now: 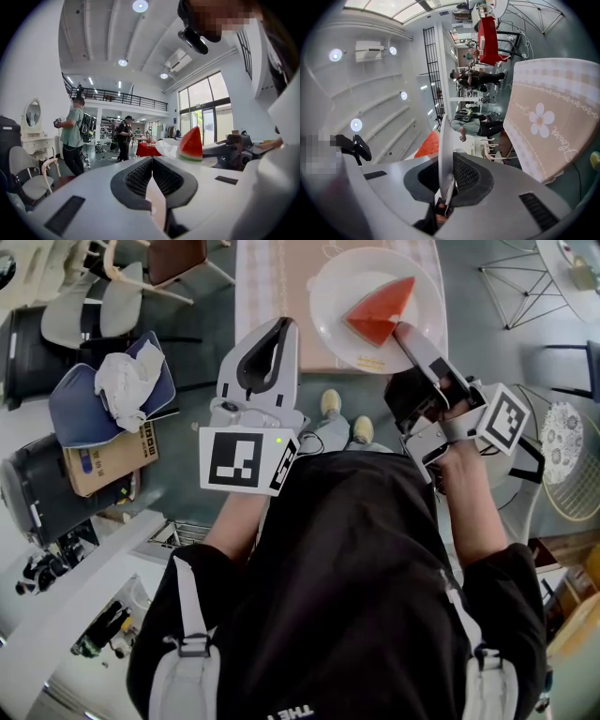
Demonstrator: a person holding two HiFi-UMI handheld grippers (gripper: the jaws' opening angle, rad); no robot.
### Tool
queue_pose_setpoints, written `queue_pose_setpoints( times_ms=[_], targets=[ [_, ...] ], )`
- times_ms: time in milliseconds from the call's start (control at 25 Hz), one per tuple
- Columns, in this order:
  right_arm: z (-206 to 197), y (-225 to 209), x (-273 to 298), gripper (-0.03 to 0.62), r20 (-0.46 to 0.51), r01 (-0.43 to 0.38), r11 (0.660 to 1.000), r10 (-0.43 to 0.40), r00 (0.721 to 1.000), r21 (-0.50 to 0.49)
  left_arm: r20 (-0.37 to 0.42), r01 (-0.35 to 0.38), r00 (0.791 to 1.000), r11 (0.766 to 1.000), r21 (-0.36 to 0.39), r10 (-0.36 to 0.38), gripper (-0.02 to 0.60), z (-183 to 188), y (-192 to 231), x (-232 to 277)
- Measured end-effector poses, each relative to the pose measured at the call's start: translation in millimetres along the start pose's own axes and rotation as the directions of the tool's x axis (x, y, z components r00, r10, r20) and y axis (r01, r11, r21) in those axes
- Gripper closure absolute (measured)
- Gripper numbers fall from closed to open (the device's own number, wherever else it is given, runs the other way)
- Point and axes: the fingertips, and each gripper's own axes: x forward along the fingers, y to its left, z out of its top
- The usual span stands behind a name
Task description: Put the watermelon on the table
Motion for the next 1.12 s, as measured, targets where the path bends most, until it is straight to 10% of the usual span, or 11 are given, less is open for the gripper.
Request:
queue_pose_setpoints(
  times_ms=[1120],
  targets=[
    [10,-19,85,0.562,0.067,0.063,0.997,-0.060,0.996,-0.046,0.017,0.055,0.998,0.998,-0.019,-0.055,0.566,-9,89,43]
  ],
)
